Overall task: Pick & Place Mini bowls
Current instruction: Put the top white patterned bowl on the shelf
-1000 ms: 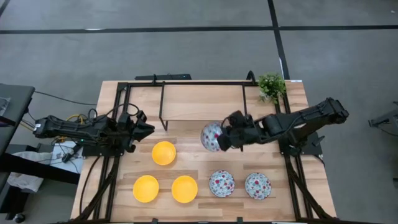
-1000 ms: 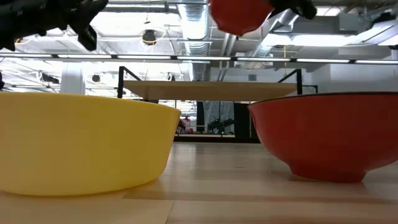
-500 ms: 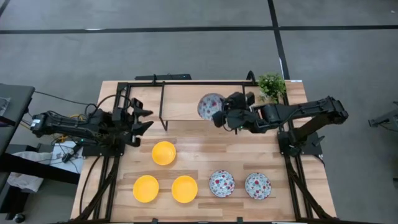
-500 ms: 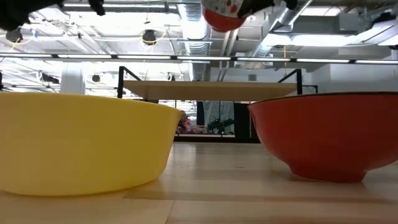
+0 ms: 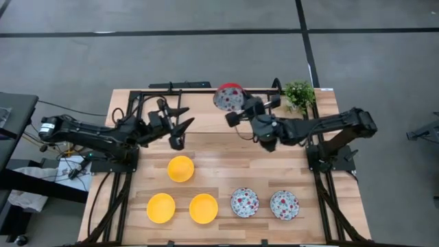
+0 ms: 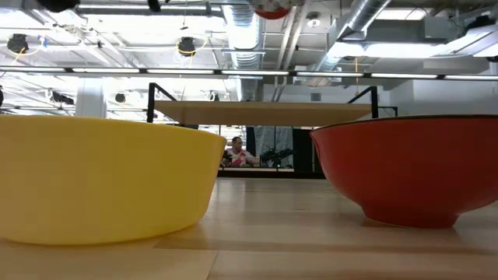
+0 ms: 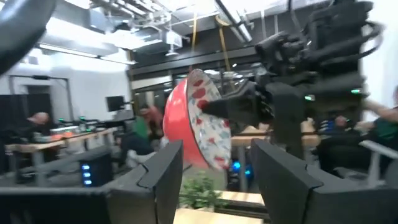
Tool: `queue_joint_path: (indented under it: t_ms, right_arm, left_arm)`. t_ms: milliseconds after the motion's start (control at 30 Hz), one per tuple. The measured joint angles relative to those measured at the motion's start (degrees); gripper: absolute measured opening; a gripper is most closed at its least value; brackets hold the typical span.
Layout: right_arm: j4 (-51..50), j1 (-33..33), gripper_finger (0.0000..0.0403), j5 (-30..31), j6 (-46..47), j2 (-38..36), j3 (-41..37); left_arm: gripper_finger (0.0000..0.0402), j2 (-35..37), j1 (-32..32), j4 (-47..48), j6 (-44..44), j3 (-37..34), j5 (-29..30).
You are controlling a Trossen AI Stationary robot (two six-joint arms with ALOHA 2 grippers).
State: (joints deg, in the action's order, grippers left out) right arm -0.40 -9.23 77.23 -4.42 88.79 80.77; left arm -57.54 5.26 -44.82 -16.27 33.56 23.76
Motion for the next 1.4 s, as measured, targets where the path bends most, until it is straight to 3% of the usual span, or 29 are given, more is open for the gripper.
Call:
queue_joint_path:
  t_ms: [267, 433, 700, 933, 1067, 1400]
  right_arm:
    - [27.3, -0.8, 0.0002, 5.5, -29.3, 6.6, 0.0]
    - [36.5, -2.0, 0.0003, 5.0, -37.9, 8.4, 0.0]
    - [37.4, -1.9, 0.0003, 3.4, -40.7, 11.3, 2.8]
    - [37.3, -1.2, 0.0003, 3.2, -49.9, 18.2, 10.3]
    - [37.0, -1.1, 0.0003, 3.6, -55.2, 22.2, 14.8]
    - [35.3, -1.1, 0.0003, 4.2, -55.2, 23.0, 17.0]
  left_arm:
    - [0.0186, -5.0, 0.0, 0.1, -6.0, 5.1, 8.4]
    - [0.0186, -5.3, 0.0, 0.0, -6.2, 5.5, 11.8]
    - [0.0186, -6.1, 0.0, 0.2, -5.9, 5.4, 11.9]
    - [0.0186, -6.7, 0.0, -0.1, -5.8, 5.4, 12.7]
    - [0.0186, -6.7, 0.0, 0.0, -5.8, 5.4, 16.3]
    - [0.0175, -6.7, 0.4, 0.4, -5.8, 5.4, 20.4]
